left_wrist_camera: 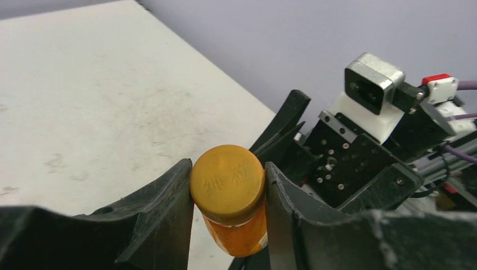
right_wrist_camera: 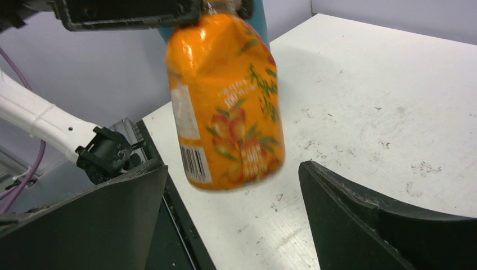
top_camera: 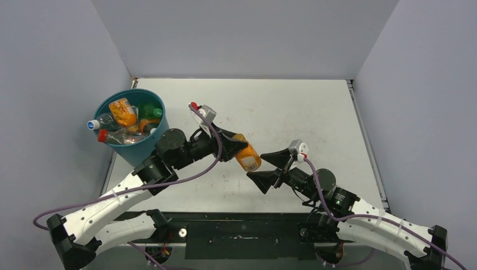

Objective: Put the plastic bottles in the bin
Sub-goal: Pick up the plastic bottle at the center of the board, then place the plastic bottle in the trash bin.

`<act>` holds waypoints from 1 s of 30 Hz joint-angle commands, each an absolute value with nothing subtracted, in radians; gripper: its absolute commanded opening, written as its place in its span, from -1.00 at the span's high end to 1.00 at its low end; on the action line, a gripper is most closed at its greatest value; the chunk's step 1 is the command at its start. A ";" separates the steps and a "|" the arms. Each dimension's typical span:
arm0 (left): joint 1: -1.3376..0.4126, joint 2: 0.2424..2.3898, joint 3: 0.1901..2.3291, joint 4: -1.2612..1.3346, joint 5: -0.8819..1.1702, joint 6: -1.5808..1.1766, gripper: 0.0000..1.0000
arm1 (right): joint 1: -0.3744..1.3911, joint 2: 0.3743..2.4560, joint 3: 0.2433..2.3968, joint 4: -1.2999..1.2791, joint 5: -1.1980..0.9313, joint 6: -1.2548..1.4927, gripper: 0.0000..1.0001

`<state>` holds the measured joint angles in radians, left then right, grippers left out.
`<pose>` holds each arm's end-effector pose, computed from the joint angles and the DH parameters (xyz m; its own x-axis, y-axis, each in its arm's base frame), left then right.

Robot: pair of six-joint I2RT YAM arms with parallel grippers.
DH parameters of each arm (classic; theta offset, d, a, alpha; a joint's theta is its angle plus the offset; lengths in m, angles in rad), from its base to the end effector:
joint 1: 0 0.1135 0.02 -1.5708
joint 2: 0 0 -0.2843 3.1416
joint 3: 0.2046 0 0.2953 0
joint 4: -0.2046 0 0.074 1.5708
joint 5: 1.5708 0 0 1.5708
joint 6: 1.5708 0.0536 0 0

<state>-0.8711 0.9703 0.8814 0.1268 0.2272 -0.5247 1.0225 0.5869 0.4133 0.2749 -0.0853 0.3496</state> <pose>0.1703 -0.2211 0.3869 -0.4249 -0.2531 -0.8691 0.7828 0.3795 -0.4932 0.1031 0.1775 0.2930 -0.2569 0.2342 -0.9376 -0.8584 0.3904 0.3327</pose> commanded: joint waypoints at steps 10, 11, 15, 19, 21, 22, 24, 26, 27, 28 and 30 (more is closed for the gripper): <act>-0.836 0.792 1.309 -0.416 -0.942 0.142 1.00 | 1.029 0.556 0.509 0.165 0.071 0.396 -0.79; -0.809 0.802 1.314 -0.417 -0.965 0.159 1.00 | 1.029 0.560 0.504 0.173 0.073 0.404 -0.79; -0.574 0.860 1.348 -0.436 -0.874 0.150 1.00 | 1.030 0.580 0.503 0.192 0.066 0.423 -0.79; -0.500 0.915 1.321 -0.358 -0.881 0.186 1.00 | 1.030 0.603 0.515 0.194 0.053 0.424 -0.79; -0.469 0.945 1.289 -0.321 -0.879 0.195 1.00 | 1.030 0.610 0.518 0.191 0.051 0.422 -0.79; -0.457 0.955 1.277 -0.313 -0.879 0.186 1.00 | 1.029 0.614 0.520 0.189 0.052 0.420 -0.79; -0.431 0.972 1.241 -0.302 -0.864 0.173 1.00 | 1.030 0.615 0.526 0.184 0.053 0.422 -0.79; -0.416 0.986 1.209 -0.289 -0.875 0.183 1.00 | 1.030 0.608 0.526 0.181 0.054 0.428 -0.79; -0.417 0.991 1.190 -0.272 -0.890 0.212 1.00 | 1.029 0.603 0.526 0.181 0.054 0.430 -0.79; -0.419 0.994 1.177 -0.259 -0.903 0.228 1.00 | 1.029 0.598 0.524 0.181 0.054 0.432 -0.79; -0.415 0.996 1.162 -0.251 -0.917 0.234 1.00 | 1.029 0.587 0.522 0.175 0.057 0.434 -0.79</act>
